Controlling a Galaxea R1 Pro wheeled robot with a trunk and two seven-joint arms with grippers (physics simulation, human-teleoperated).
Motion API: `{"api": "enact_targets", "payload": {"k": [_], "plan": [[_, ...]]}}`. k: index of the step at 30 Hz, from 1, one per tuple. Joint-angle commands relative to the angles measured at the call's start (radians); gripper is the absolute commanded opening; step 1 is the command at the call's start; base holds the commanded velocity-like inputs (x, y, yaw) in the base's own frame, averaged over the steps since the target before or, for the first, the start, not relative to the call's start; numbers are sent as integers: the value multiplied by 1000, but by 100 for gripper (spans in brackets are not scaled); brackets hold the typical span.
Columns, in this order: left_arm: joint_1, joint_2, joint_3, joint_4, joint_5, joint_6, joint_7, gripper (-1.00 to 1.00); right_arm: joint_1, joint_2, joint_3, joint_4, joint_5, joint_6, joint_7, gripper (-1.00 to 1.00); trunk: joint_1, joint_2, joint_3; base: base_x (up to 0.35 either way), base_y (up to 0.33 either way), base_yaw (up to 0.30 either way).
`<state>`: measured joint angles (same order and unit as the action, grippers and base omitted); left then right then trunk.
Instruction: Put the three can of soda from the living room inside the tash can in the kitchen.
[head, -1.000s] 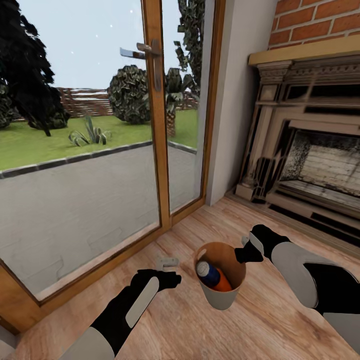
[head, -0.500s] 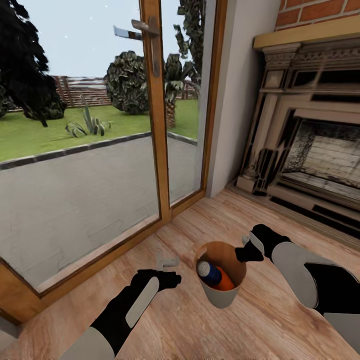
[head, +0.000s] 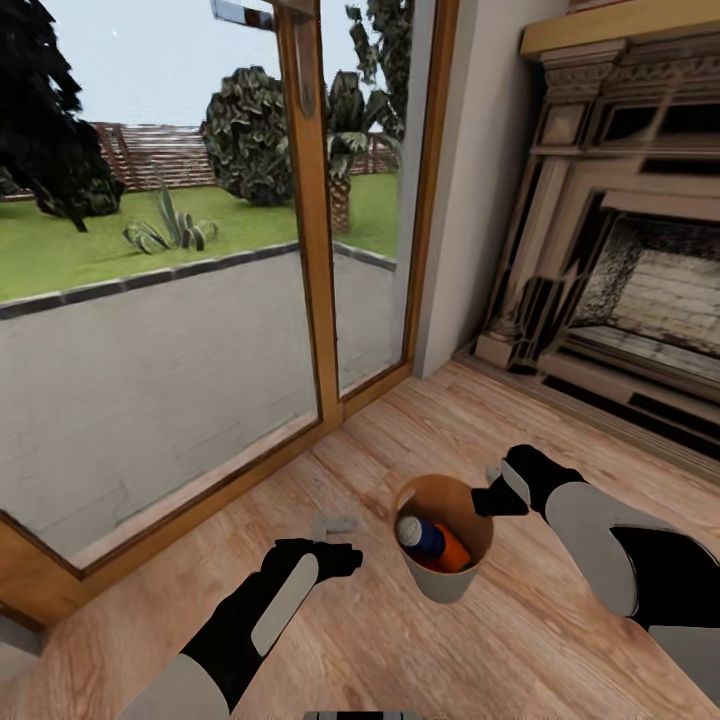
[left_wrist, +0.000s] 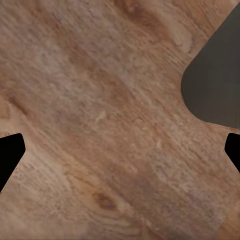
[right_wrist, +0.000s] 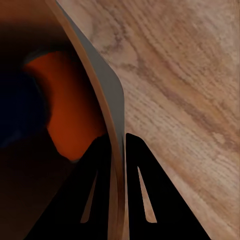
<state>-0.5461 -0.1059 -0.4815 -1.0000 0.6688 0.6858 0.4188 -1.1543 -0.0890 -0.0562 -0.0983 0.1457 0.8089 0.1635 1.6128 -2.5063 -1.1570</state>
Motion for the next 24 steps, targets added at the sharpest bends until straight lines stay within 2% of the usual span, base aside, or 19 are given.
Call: {"api": "enact_targets", "payload": {"k": [1,8,17,20,24], "plan": [[0,0,0,0,0,0,0,100,-1,0,-11,1,-18,-5,7,-100,0,0,-4,0,0,0],[0,0,0,0,-1,-1,0,100,1,-17,-11,2,-18,-33,8,-100,3,-2,-31,0,0,0],[0,0,-1,0,-1,-2,-1,100,1,-18,-11,2,-18,-34,8,-100,7,-4,-66,0,0,0],[0,0,-1,0,-2,-2,-1,100,1,-18,-11,2,-18,-34,8,-100,7,-4,-66,0,0,0],[0,0,-2,1,-2,-3,-2,100,0,-18,-11,2,-18,-34,8,-100,9,-5,-81,0,0,0]]}}
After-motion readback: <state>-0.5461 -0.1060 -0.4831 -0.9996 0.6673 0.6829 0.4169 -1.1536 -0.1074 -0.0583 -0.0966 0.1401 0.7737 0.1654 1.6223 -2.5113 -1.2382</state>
